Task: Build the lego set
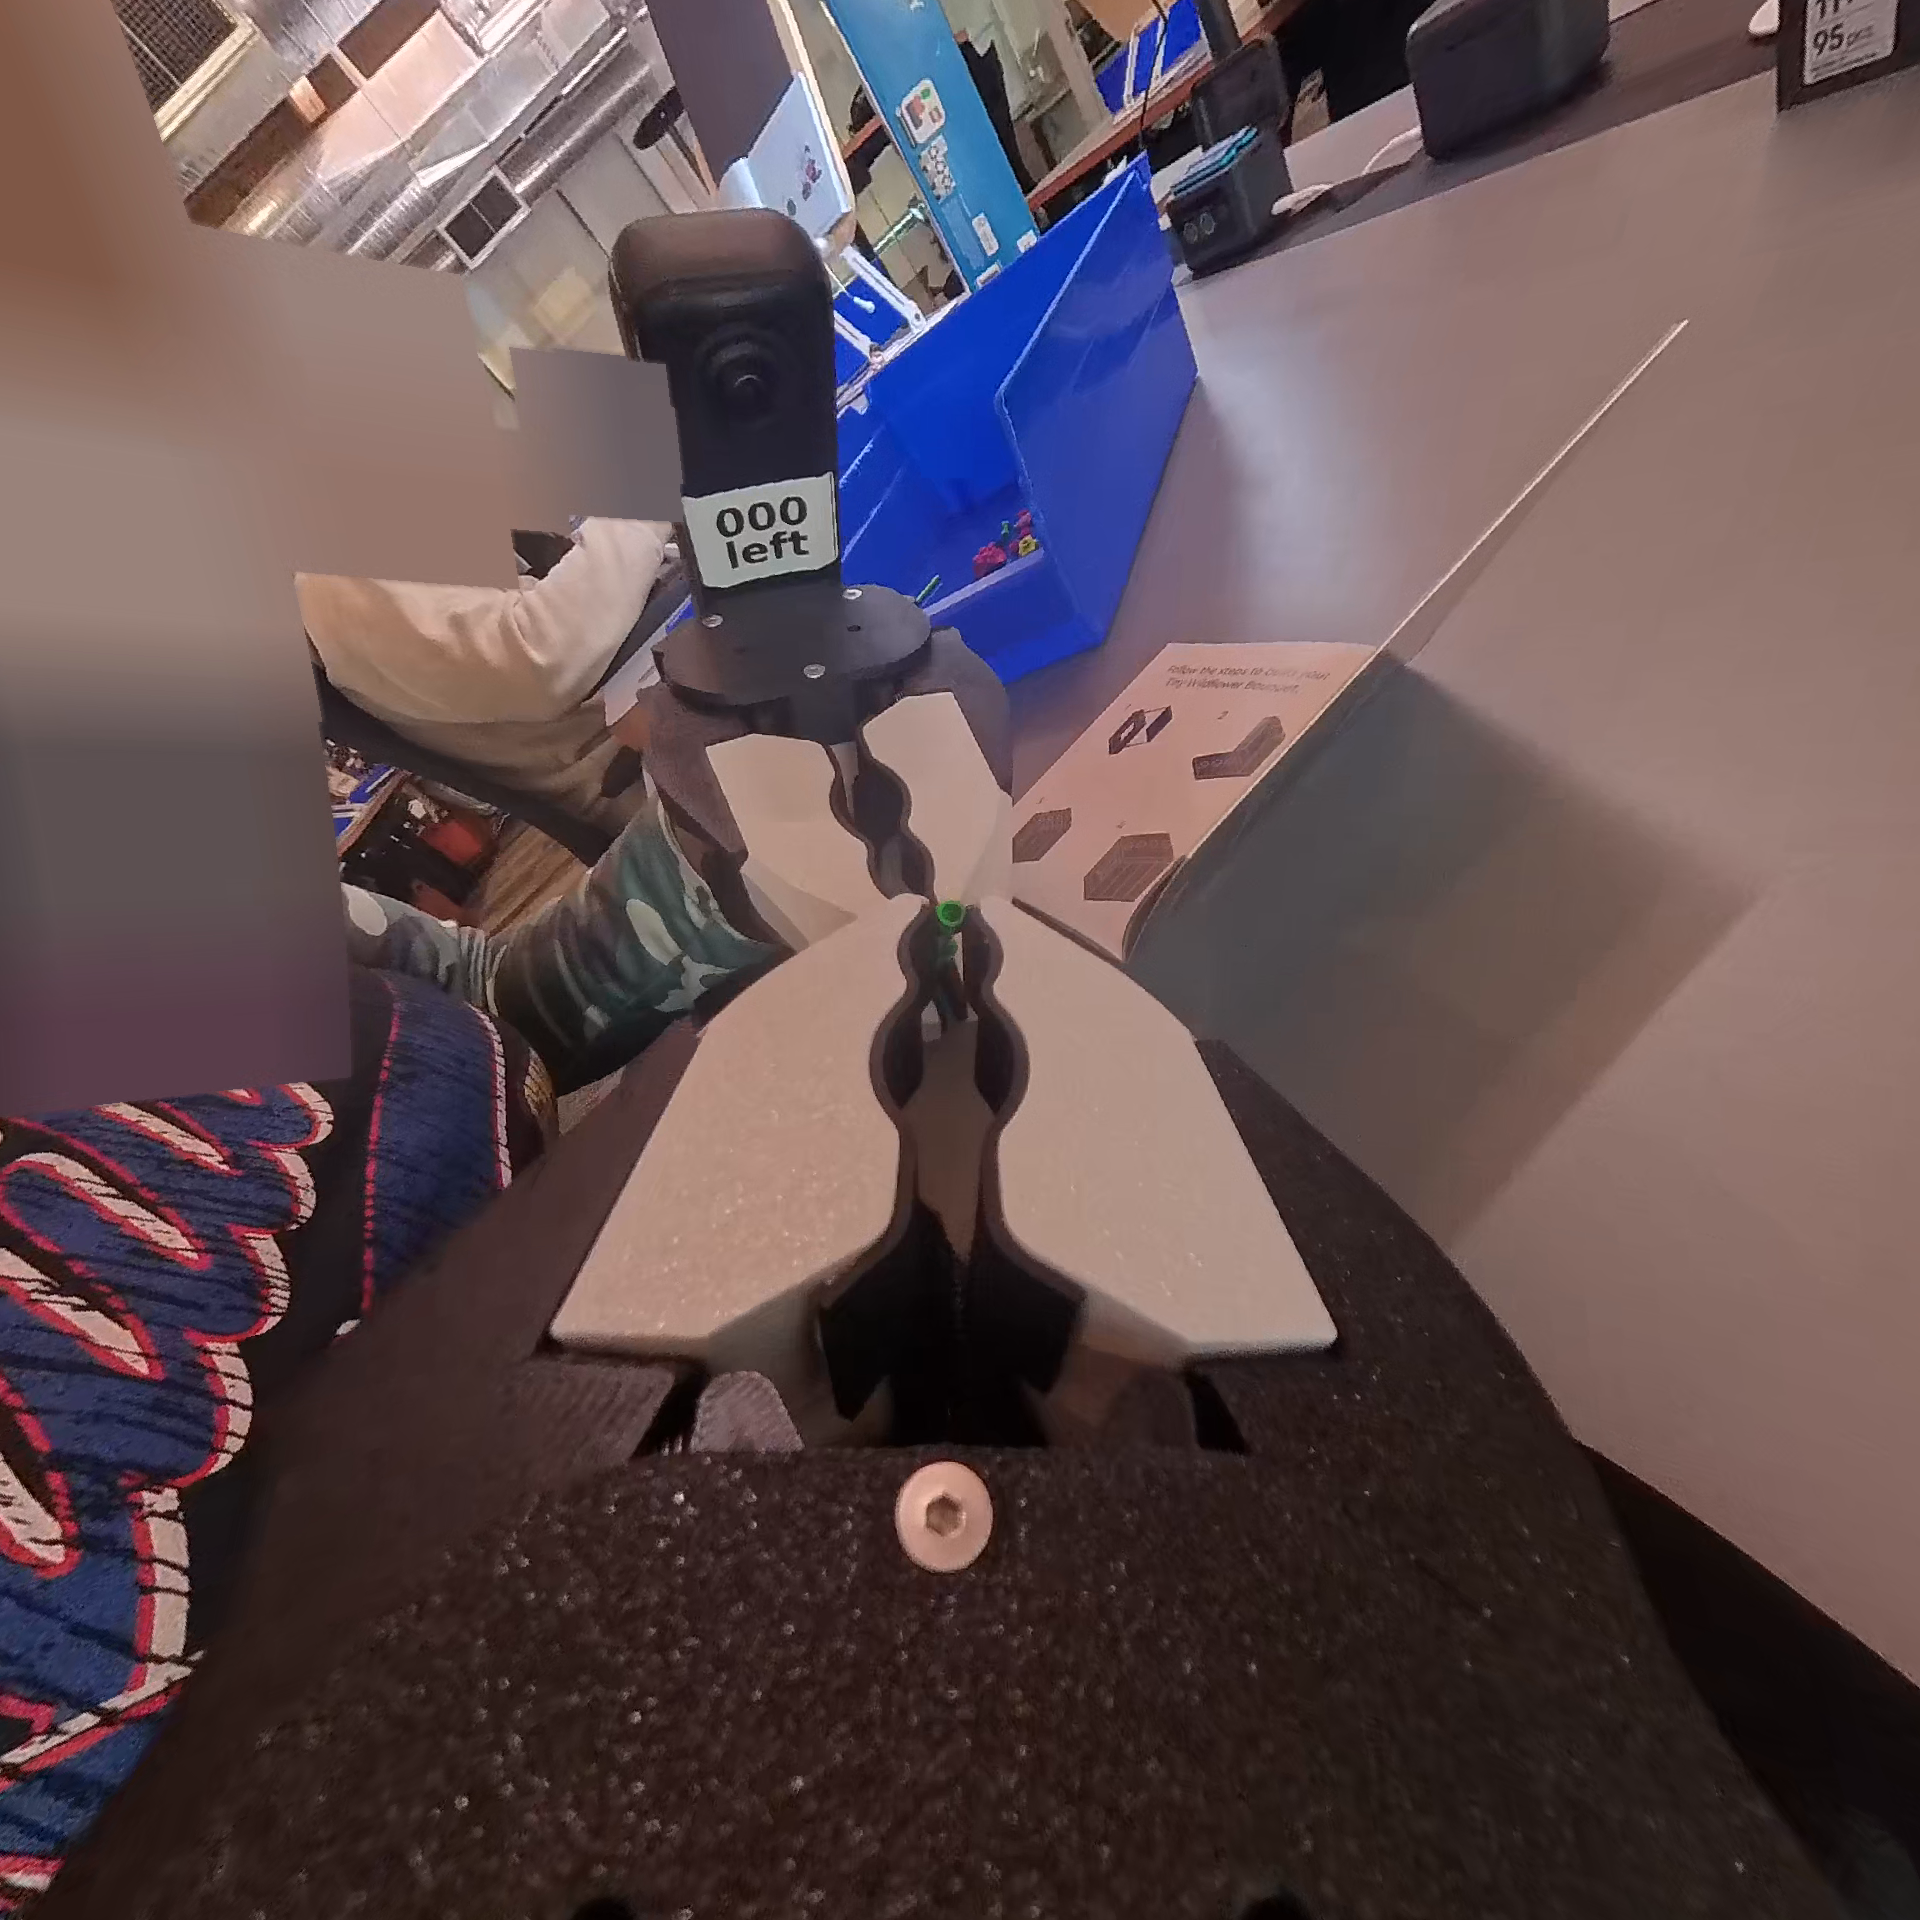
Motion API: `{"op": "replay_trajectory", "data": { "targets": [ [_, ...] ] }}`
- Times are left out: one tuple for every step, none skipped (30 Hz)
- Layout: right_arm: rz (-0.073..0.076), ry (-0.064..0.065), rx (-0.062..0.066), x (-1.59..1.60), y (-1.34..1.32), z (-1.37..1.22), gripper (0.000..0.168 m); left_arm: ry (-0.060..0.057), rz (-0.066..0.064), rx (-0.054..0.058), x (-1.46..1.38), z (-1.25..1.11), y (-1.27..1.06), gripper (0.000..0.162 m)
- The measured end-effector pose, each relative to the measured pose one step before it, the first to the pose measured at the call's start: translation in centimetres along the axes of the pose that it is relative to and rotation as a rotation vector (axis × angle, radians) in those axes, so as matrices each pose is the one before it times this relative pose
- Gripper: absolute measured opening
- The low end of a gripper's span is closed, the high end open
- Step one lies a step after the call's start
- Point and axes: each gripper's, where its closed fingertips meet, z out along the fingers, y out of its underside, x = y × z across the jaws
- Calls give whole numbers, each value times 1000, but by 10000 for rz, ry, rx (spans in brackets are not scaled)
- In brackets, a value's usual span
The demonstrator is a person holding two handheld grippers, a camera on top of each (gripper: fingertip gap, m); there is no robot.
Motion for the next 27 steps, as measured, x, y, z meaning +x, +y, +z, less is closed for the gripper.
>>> {"op": "replay_trajectory", "data": {
  "targets": [
    [-38, 54, -17, 47, 30, 7, 5, -28, -4, -14, -37, 14, 20, 1],
    [-103, 62, -22, -17, 40, 40, 5, -3, -19, -13, -19, -5, 22, 1],
    [-97, 72, -26, -4, 53, 29, 5, 7, -14, -36, -9, 11, 54, 1],
    [-44, 16, -27, -23, 54, 16, 5, 0, 6, -44, 5, 31, 68, 1],
    [38, -35, -52, -21, 73, 0, 5, 8, 12, -46, 10, 31, 55, 1],
    [53, -16, -35, 36, 47, 6, 5, -3, -1, -38, 0, 27, 45, 1],
    [11, -37, -53, -25, 73, 12, 5, 11, -6, -38, 0, 16, 48, 1],
    [-27, 21, -37, 13, 48, 20, 5, 2, -1, -28, 5, 13, 38, 1],
    [-44, 8, -41, -35, 54, 33, 5, -16, 18, -19, -10, -3, 36, 0],
    [-38, -13, -69, -49, 80, 8, 5, 20, 16, -42, 33, 17, 61, 0],
    [-27, 30, -23, 25, 50, -6, 5, 10, -3, -31, 7, 27, 30, 0],
    [13, -20, -47, -11, 62, -4, 5, -5, 5, -23, -9, 17, 31, 0],
    [18, -17, -60, 5, 66, -9, 5, -8, 16, -27, 0, 25, 33, 0],
    [17, -33, -19, -6, 39, -5, 5, -8, 18, -17, 14, 14, 23, 0],
    [-14, -30, -23, -44, 43, 22, 5, 32, 0, -17, 27, 7, 18, 0],
    [-34, -9, -24, -40, 18, 28, 5, 28, 6, -3, 39, -6, 10, 0],
    [-21, -46, -46, -71, 69, 49, 5, 13, 37, -28, 45, 8, 35, 0],
    [-11, 12, -5, 20, 19, 1, 5, -37, 45, -22, 4, 20, 29, 0],
    [10, -36, 0, -25, 4, 7, 5, -23, 26, 8, -4, -5, -5, 0],
    [-20, 1, -7, -9, 23, 4, 5, 31, -23, 6, 11, -6, -7, 0],
    [-20, 7, 6, 1, -6, 8, 5, -2, -12, 19, -12, -22, -22, 0],
    [-14, -8, -34, -16, 61, 5, 5, -16, 17, -14, -8, 22, 21, 0],
    [8, 3, -12, 23, 7, 6, 5, -21, 19, -31, 4, 34, 34, 0],
    [82, -59, 38, -8, -76, -13, 5, 22, 11, -1, 35, 14, -9, 0],
    [156, -200, 151, -83, -241, -75, 5, 104, -30, 59, 95, -8, -96, 0],
    [246, -354, 284, -197, -399, -162, 5, 138, -40, 193, 121, -104, -280, 1],
    [229, -351, 231, -219, -319, -133, 12, 104, -2, 339, 113, -210, -447, 1]
  ]
}}
